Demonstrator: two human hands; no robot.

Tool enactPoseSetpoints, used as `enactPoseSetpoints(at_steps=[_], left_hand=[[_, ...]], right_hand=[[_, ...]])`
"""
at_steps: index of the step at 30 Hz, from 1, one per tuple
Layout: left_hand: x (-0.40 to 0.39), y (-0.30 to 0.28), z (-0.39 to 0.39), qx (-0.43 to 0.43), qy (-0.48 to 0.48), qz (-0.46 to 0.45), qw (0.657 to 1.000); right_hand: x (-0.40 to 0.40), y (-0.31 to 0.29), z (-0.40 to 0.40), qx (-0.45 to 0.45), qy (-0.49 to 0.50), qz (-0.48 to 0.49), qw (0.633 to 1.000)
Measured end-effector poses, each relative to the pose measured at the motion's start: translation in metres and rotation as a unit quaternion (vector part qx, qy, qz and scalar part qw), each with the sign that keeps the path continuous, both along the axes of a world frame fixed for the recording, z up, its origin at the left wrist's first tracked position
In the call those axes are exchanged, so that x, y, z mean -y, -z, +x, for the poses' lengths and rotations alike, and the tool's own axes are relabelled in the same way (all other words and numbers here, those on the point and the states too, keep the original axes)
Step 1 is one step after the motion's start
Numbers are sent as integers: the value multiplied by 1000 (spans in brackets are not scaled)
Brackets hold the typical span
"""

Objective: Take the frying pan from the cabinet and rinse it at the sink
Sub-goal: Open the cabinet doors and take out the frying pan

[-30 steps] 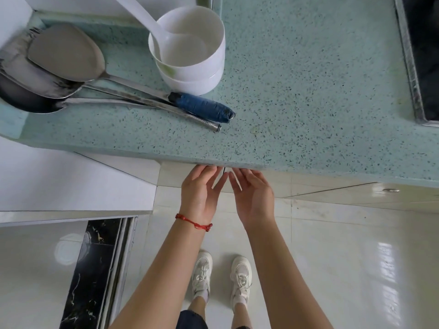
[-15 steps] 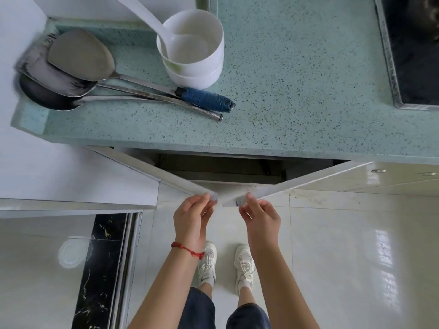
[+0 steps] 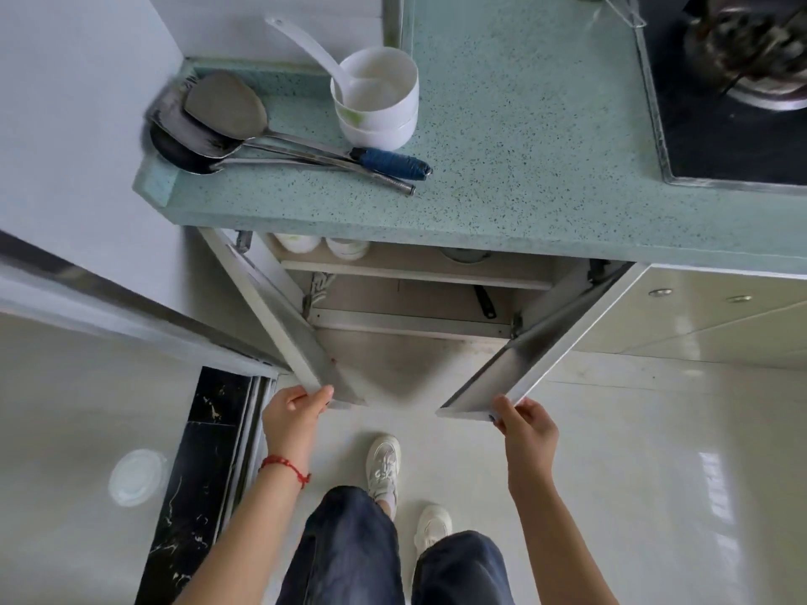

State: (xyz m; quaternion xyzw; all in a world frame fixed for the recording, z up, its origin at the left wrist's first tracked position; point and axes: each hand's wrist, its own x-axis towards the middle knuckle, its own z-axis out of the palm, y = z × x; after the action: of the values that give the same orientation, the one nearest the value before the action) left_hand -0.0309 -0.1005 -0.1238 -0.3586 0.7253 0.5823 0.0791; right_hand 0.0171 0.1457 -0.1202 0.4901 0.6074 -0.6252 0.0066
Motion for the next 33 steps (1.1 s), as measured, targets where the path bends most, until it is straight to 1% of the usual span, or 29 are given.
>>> enactPoseSetpoints(at_steps=[6, 12, 16, 20, 22, 25, 27, 29, 30, 31, 33], left_hand=[[35, -17, 32, -20, -7, -66, 998], [70, -21, 52, -9, -5, -155, 988], [86, -26, 60, -9, -10, -186, 982], [97, -31, 64, -11, 19, -218, 976], [97, -35, 67, -21, 36, -256, 966], [93, -40, 77, -60, 87, -339, 935], [85, -42, 86, -98, 169, -365, 910], [76, -39, 95, -135, 275, -381, 872], [71, -39, 100, -139, 324, -390, 851], [67, -38, 102, -135, 366, -400, 829], [60, -38, 103, -118, 431, -420, 790]], right_hand=[[-30, -4, 45, -14, 0, 50, 999], [-59, -7, 83, -1, 51, 116, 992], [-74, -7, 104, 10, 86, 119, 989], [-86, -2, 116, 1, 133, 112, 985], [-85, -2, 121, 9, 148, 118, 982], [-65, -14, 128, 25, 146, 146, 978], [-41, -28, 130, 38, 115, 175, 977], [-13, -38, 132, 29, 33, 207, 977], [0, -39, 134, 19, -20, 224, 974], [10, -38, 136, 11, -76, 248, 966], [25, -35, 136, 9, -184, 309, 933]])
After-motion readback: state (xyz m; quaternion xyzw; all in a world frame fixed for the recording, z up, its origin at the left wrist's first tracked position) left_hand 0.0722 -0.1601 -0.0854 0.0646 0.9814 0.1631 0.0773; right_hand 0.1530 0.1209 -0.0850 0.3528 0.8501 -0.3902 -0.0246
